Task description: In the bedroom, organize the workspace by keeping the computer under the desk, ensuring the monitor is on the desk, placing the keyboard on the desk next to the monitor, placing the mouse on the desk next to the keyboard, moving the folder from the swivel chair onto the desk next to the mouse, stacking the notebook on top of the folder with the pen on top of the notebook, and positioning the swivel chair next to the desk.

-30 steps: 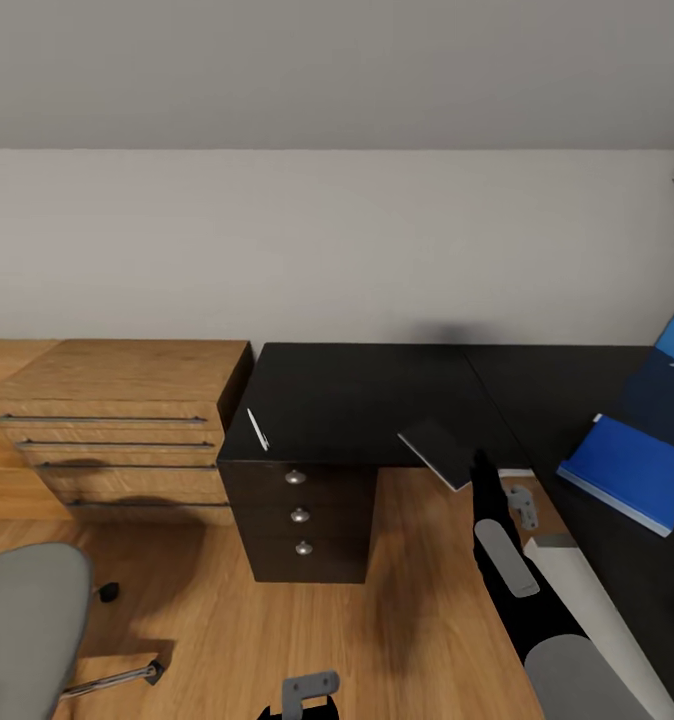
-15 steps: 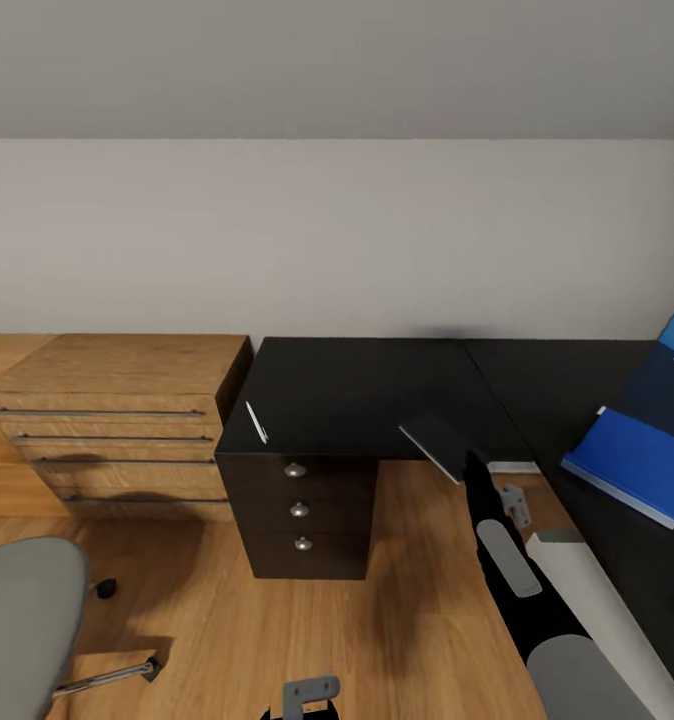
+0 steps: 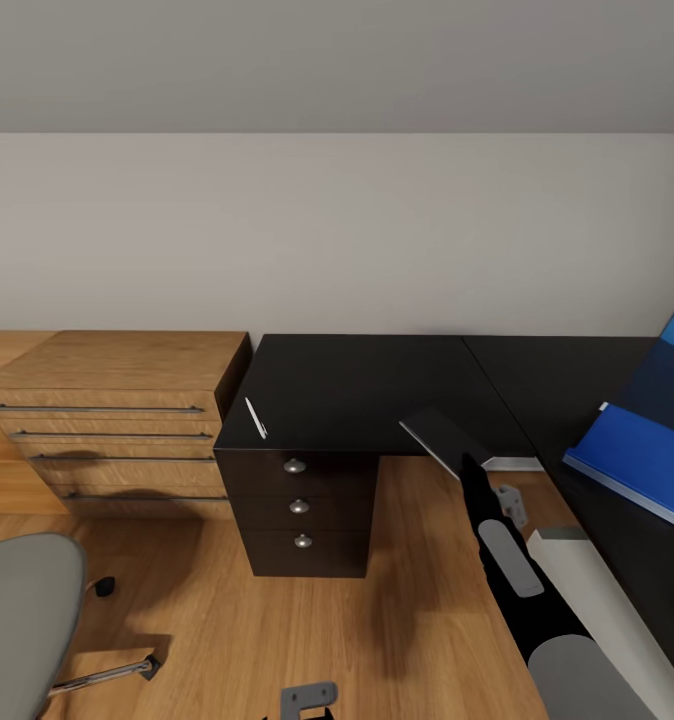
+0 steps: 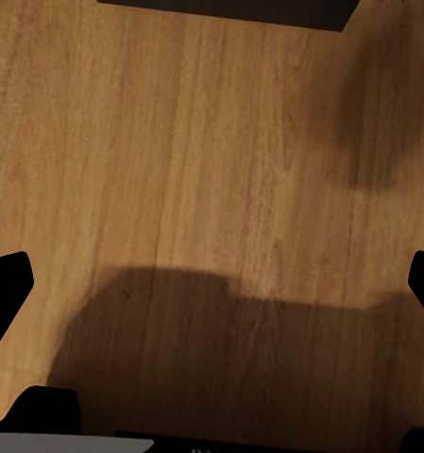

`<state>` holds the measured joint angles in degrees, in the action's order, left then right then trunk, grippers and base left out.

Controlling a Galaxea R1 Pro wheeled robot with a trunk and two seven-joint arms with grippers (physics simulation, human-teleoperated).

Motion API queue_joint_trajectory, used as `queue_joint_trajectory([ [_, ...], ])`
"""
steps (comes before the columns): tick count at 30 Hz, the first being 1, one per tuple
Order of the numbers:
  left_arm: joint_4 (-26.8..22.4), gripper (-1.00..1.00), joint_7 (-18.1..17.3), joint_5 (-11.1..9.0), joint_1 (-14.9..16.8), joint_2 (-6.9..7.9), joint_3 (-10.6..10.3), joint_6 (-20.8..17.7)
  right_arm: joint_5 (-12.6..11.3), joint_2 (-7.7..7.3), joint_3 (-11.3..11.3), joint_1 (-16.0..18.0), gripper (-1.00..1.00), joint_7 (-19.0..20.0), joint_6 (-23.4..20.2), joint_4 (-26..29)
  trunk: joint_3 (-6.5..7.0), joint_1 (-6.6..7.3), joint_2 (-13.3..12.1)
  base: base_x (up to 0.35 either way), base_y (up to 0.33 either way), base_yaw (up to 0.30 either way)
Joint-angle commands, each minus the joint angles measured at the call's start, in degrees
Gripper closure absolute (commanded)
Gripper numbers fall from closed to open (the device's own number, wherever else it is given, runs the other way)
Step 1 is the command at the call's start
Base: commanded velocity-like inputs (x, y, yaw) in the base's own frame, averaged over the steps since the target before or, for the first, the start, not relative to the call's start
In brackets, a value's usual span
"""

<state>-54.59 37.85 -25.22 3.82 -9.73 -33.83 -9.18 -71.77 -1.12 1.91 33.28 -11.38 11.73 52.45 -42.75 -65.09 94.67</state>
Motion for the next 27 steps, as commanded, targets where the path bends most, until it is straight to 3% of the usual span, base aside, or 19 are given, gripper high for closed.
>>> queue_joint_trajectory([
  [1,-0.1,-1.0,0.4,-0.2,0.0,0.03,-0.2,-0.2,-1.7,-0.08,0.2,0.0,-1.0,-0.2,0.3,0.1,-0.05,0.0,0.0,0.0,0.0,0.0],
  [6,-0.1,-1.0,0.4,-0.2,0.0,0.06,-0.2,-0.2,-2.9,-0.04,0.4,0.0,-1.0,-0.2,0.3,0.1,-0.05,0.0,0.0,0.0,0.0,0.0],
  [27,0.0,-1.0,0.5,-0.1,0.0,0.06,0.0,-0.2,-2.7,0.3,0.6,-0.1,-1.0,-0.1,0.5,0.0,0.31,0.44,-0.8,0.037,0.043,0.0],
])
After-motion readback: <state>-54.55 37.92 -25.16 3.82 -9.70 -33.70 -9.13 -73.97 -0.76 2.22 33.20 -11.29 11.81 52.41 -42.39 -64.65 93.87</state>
